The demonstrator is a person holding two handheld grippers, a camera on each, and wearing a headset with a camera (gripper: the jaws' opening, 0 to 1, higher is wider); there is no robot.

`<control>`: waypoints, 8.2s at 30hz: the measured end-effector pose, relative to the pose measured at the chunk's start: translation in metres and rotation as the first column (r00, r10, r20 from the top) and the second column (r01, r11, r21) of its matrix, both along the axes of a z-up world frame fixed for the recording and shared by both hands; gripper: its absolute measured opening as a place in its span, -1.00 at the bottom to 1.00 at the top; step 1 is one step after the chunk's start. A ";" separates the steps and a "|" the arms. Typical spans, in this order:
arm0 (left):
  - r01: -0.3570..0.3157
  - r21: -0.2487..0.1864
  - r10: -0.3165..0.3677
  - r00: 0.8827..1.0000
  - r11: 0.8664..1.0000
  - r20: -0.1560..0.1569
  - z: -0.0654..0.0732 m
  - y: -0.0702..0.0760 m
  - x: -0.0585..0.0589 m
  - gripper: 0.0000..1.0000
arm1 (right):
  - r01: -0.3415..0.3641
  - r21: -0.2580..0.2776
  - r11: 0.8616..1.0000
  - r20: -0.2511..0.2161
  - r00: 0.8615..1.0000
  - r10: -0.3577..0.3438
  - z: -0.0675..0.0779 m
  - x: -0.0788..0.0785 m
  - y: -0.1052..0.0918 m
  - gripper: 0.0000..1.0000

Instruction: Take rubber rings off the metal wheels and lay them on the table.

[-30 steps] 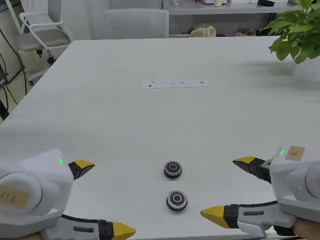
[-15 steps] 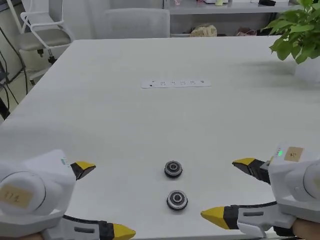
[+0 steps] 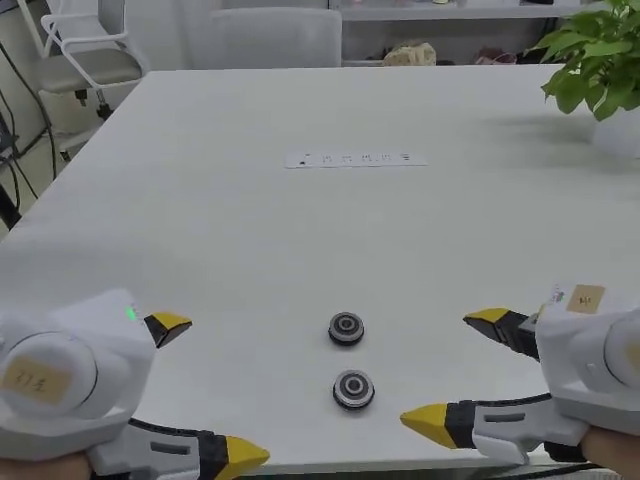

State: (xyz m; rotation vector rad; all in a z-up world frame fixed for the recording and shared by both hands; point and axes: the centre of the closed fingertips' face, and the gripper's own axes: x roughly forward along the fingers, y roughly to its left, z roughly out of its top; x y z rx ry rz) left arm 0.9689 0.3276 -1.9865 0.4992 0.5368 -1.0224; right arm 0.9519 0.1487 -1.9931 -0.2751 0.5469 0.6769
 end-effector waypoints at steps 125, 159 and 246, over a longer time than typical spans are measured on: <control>0.214 -0.147 -0.235 0.961 0.966 -0.145 -0.014 -0.086 0.041 0.19 | -0.212 0.039 0.976 -0.030 0.977 0.213 -0.045 0.046 0.012 0.34; 0.398 -0.090 -0.408 0.893 0.913 -0.188 -0.056 -0.116 0.011 -0.48 | -0.334 0.078 0.939 -0.057 0.939 0.339 -0.073 0.035 0.030 -0.17; 0.403 -0.074 -0.409 0.907 0.912 -0.097 -0.073 -0.129 0.008 -0.85 | -0.367 0.191 0.910 -0.151 0.905 0.397 -0.087 0.020 0.045 -0.83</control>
